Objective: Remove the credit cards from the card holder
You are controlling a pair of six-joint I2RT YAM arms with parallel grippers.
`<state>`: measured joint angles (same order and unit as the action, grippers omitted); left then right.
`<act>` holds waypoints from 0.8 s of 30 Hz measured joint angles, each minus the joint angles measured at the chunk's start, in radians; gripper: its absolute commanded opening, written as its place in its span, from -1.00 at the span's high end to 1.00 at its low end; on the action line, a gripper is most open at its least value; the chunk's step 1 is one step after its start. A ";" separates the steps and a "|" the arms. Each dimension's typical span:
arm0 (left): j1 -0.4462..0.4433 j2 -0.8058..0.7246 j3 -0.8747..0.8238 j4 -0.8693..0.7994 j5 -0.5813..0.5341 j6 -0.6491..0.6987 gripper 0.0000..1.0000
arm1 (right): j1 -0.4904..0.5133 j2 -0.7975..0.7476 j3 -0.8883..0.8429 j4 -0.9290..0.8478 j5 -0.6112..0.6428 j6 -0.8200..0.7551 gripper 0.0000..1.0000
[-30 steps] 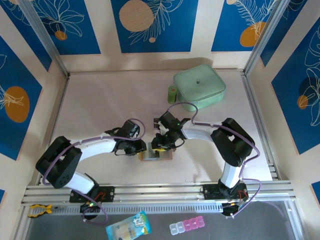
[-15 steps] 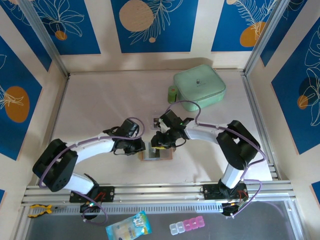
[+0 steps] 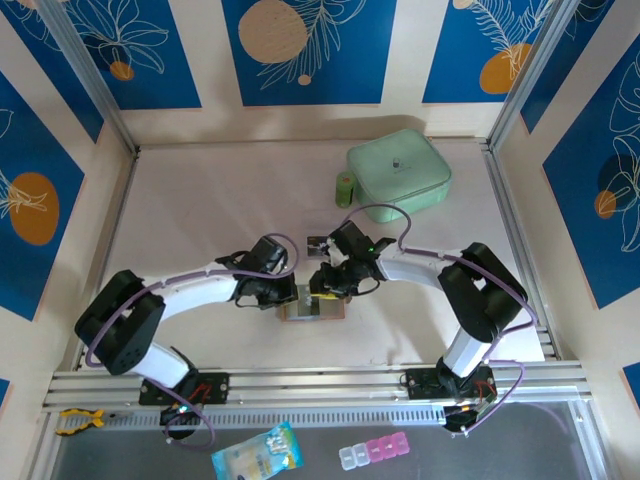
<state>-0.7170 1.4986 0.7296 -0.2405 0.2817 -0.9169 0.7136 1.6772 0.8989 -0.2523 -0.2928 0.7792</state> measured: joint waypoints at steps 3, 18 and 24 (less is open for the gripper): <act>-0.002 0.015 0.000 0.006 0.003 -0.002 0.97 | -0.006 0.000 -0.018 0.017 -0.013 0.010 0.37; -0.002 0.018 -0.010 0.006 0.002 -0.002 0.99 | -0.027 0.056 -0.055 0.099 -0.071 0.029 0.29; -0.002 0.019 -0.010 0.008 0.002 -0.002 0.99 | -0.032 0.056 -0.071 0.140 -0.095 0.039 0.34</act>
<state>-0.7185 1.5181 0.7200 -0.2321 0.2832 -0.9192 0.6811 1.7329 0.8284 -0.1127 -0.3882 0.8177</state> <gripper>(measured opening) 0.060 0.339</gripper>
